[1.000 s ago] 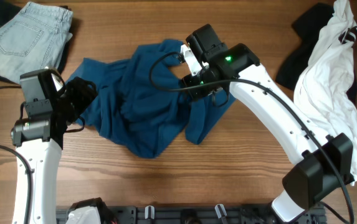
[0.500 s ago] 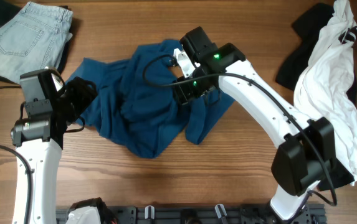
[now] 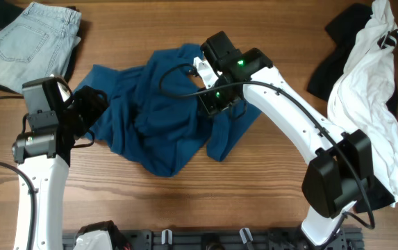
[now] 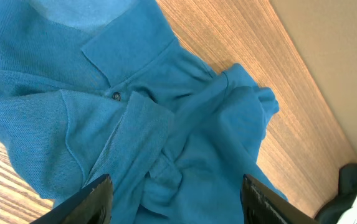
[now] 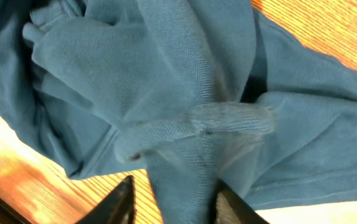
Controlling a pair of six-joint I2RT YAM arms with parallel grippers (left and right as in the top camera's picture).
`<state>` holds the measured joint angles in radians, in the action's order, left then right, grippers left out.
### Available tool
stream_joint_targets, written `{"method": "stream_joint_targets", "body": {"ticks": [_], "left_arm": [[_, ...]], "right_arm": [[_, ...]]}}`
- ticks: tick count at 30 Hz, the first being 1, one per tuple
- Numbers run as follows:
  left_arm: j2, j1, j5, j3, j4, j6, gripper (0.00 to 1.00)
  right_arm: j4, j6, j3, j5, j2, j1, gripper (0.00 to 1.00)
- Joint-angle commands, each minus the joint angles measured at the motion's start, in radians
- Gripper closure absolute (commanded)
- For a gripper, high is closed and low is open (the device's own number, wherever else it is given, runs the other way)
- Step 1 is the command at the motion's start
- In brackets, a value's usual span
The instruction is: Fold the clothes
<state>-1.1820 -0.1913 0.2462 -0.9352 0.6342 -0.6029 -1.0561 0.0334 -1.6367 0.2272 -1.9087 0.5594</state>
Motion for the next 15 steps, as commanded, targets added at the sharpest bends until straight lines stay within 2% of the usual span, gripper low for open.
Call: {"method": "stream_joint_targets", "body": {"ticks": [1,5,15], "left_arm": [[-0.002,0.005,0.016,-0.014,-0.001,0.023,0.35],[-0.002,0.005,0.016,-0.014,-0.001,0.023,0.34],[-0.002,0.005,0.016,-0.014,0.000,0.023,0.34]], "right_arm": [[-0.004,-0.007,-0.006,-0.013,-0.011,0.000,0.67],[-0.004,-0.006,-0.020,-0.050,0.000,0.000,0.80],[-0.044,-0.006,-0.071,-0.131,0.070,0.000,0.84]]}}
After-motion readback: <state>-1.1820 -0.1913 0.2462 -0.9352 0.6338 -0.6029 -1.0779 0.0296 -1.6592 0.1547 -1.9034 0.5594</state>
